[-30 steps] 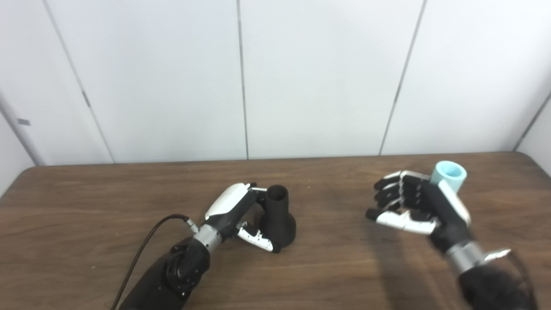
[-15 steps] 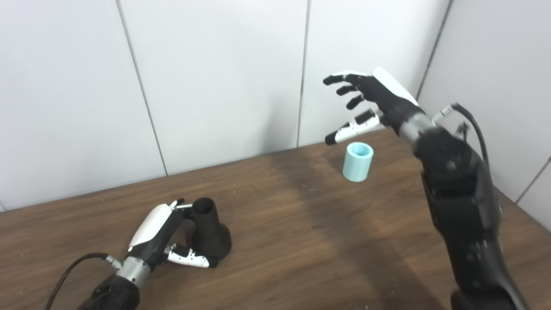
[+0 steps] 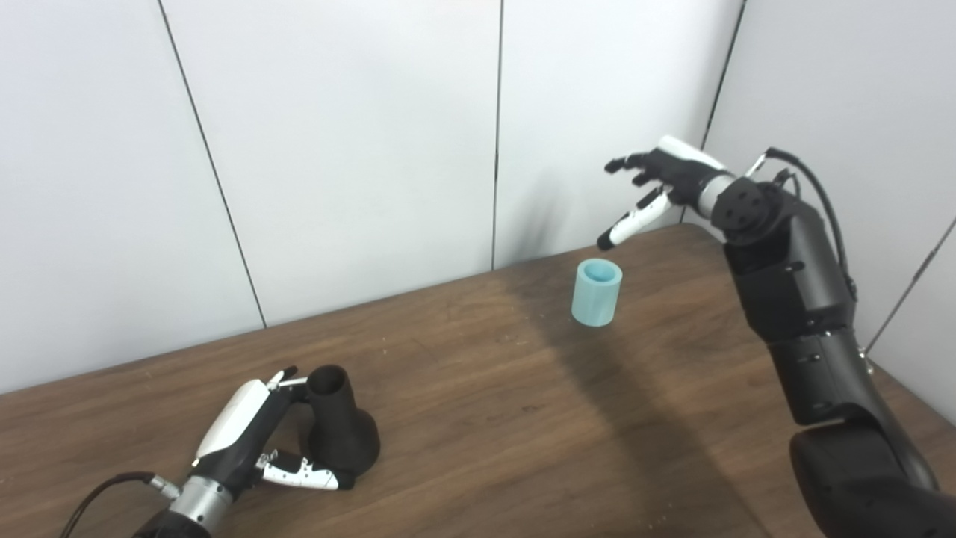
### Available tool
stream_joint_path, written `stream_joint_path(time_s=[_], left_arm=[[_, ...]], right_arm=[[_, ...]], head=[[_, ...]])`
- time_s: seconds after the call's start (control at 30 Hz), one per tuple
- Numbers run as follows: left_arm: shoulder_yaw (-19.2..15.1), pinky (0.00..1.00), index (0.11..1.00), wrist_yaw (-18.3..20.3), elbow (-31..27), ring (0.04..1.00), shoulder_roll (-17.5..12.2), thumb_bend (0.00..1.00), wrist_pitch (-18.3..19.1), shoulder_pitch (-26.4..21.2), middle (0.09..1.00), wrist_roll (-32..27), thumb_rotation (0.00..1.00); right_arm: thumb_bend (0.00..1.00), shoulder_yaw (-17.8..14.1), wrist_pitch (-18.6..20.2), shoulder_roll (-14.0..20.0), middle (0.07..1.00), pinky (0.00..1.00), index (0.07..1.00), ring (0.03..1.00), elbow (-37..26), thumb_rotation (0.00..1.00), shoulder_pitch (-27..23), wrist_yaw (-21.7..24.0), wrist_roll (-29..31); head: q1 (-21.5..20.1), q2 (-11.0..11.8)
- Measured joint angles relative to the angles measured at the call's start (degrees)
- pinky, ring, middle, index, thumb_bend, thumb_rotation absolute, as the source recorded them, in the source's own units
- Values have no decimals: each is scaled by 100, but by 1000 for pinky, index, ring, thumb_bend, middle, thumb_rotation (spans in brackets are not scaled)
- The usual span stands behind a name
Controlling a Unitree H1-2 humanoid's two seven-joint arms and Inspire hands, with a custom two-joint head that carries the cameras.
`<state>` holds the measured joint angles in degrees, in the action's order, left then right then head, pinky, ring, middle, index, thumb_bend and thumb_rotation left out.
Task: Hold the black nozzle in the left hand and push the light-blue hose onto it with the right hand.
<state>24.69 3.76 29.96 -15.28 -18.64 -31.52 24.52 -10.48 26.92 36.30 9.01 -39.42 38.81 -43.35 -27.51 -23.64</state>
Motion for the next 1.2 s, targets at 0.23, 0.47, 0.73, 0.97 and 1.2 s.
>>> stream_joint_path(time_s=[0.23,0.47,0.73,0.97,1.2], left_arm=[[2,1000,483,-4,-10,641,-11,526,1,12,490,0,0],[16,1000,485,-14,-84,640,-8,526,50,53,486,3,0],[33,1000,484,-13,-129,640,-11,526,125,53,488,3,0],[40,1000,483,-13,-217,641,-26,526,193,94,491,5,0],[32,1000,482,-13,-313,641,-55,526,232,155,493,4,0]], right_arm=[[915,549,-1,37,956,736,919,884,586,299,-173,104,-69],[960,1079,-12,86,970,821,919,925,956,296,-280,130,-1],[980,1606,-28,84,963,972,919,919,1526,235,-319,-74,335],[962,1932,-46,80,963,784,894,911,1808,166,-313,-519,446],[955,2073,-276,80,913,748,863,864,1966,154,-309,-1072,584]], head=[[70,-44],[132,-97],[194,-123],[273,-176],[308,-255]])
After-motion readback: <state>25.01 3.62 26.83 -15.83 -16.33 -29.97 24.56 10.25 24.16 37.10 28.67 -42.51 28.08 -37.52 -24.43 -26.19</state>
